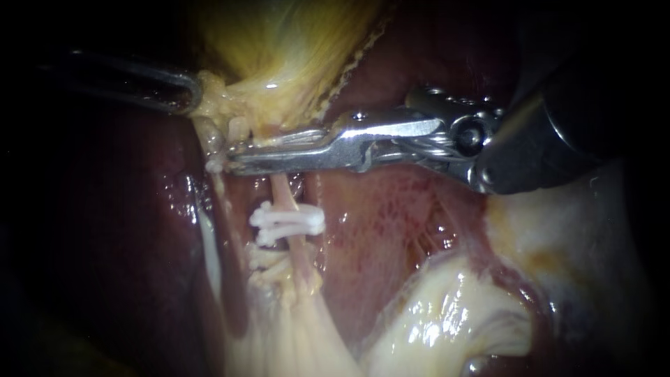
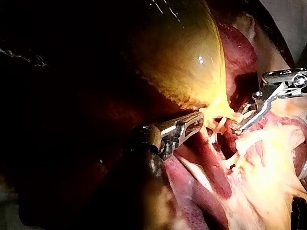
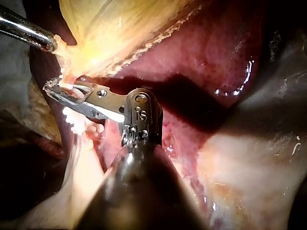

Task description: Clipping third clip right tube

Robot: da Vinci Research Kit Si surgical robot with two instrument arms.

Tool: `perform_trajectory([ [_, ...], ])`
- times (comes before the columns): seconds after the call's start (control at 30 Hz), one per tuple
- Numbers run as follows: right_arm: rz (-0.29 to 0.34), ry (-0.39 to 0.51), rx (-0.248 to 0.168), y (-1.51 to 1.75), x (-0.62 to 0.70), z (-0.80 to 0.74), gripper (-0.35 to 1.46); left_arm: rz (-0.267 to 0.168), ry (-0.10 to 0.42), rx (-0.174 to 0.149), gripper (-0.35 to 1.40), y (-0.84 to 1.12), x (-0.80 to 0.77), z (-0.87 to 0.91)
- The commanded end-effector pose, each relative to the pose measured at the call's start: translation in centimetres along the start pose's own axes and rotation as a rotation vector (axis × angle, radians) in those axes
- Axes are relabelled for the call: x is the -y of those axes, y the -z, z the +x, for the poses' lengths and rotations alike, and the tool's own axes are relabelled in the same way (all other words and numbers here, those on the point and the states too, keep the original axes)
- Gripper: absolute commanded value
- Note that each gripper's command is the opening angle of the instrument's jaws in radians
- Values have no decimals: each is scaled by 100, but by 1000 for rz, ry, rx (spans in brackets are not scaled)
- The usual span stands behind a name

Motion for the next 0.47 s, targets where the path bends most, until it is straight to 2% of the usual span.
perform_trajectory([
  [0.03,2,-4,-1,1,1,-1,-35,0,0,0,-35,0,0,0],
  [0.47,0,-14,2,3,-4,-4,-35,0,0,0,-35,0,0,0],
])
